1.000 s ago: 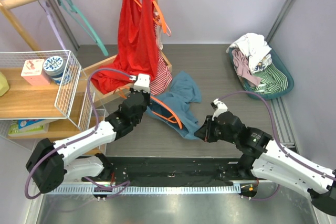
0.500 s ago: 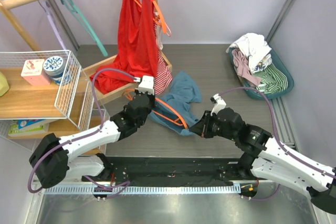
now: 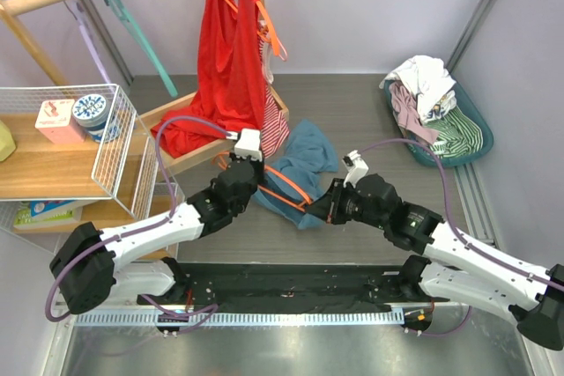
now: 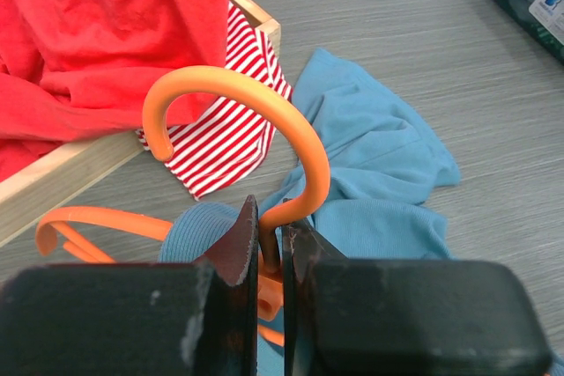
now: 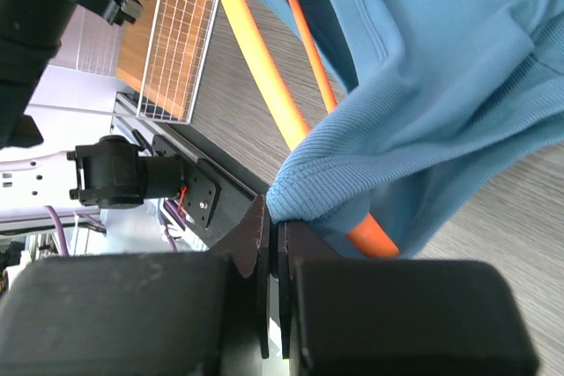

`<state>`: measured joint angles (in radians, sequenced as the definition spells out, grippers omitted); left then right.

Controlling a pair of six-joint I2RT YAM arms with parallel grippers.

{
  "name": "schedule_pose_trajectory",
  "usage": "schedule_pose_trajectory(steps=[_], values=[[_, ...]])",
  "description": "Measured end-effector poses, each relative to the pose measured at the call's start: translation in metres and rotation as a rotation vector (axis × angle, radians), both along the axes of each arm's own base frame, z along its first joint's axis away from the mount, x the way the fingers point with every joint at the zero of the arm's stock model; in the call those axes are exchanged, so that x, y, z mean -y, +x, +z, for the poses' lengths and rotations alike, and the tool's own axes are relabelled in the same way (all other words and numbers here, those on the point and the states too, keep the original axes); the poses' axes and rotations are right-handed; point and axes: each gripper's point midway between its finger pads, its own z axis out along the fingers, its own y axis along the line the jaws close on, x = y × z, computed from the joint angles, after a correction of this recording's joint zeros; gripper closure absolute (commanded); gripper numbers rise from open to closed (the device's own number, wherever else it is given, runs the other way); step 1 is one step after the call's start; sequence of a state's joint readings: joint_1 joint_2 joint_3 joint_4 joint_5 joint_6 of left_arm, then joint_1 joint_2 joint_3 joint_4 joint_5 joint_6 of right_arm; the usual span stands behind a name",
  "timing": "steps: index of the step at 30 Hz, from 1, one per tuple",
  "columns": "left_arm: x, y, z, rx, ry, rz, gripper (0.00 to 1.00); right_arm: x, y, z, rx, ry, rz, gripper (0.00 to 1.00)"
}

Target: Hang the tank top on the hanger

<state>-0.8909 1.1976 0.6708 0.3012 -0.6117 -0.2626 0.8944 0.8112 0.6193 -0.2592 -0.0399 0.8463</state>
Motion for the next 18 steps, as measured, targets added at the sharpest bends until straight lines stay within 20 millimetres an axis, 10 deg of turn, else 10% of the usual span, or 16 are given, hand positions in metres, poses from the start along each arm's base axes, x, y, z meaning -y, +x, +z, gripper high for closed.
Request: schedule_pose_trajectory(steps=[18], values=[[0.0,-0.004,0.002,0.001,-0.041,0.048,1.0,0.003,0.022,0.073,0.156,0.09,-0.088,0.99]])
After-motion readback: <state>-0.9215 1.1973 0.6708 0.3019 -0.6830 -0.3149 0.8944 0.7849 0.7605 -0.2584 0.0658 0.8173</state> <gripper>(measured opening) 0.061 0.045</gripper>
